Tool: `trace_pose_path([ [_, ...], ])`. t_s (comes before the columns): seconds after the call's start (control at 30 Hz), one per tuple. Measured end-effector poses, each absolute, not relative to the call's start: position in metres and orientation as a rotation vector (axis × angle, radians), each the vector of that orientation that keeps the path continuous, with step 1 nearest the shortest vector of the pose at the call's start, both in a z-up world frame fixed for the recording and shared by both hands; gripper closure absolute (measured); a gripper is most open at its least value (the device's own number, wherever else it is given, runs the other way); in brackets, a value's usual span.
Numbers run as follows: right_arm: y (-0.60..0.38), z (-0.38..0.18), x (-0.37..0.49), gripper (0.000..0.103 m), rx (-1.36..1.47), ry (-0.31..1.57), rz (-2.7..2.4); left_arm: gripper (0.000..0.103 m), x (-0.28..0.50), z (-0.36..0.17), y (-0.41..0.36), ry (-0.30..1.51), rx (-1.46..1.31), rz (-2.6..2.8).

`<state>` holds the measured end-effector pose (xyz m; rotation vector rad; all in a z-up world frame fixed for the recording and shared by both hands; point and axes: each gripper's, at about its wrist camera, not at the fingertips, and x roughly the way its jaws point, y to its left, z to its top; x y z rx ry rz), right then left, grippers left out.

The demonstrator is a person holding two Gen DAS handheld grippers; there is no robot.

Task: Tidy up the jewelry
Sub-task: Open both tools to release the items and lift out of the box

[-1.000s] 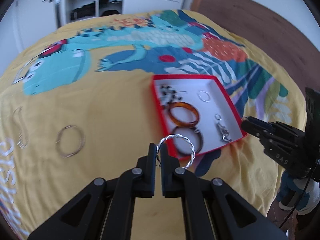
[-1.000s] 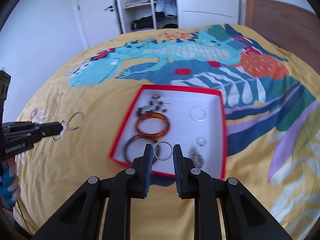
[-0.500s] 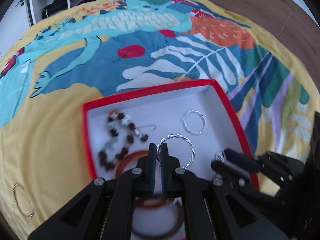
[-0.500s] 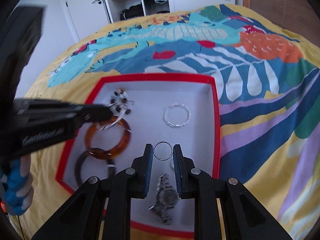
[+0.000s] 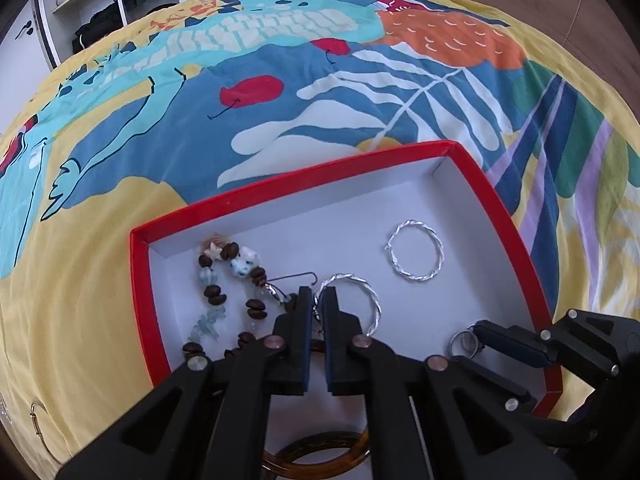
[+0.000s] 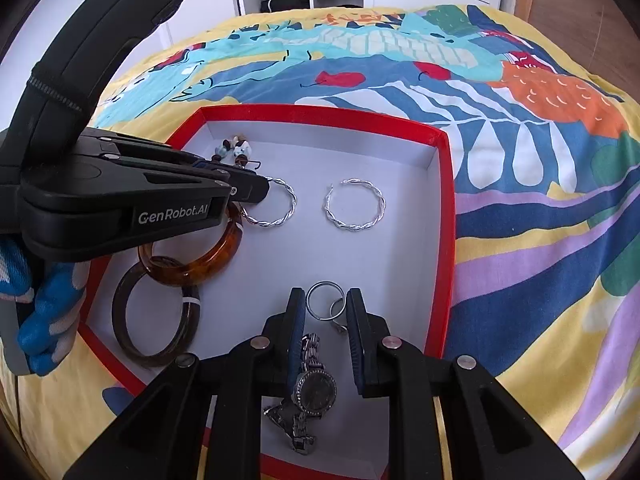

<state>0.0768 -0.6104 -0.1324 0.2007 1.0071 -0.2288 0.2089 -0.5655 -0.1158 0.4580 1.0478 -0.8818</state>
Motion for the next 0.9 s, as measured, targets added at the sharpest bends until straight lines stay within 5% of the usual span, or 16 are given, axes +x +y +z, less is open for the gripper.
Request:
trace_pose_path([
  [0.4,-0.608,-0.109,0.046,0.062,0.230,0.967,-0.250,0.076,0.193,-0.090,-0.549,1.036,0.434,-0.920],
  [0.9,-0.561,-0.044,-0.045,0.057,0.305,0.892,-0.329,0.075,0.131,-0.021,-0.423,0.967,0.418,-0.837],
])
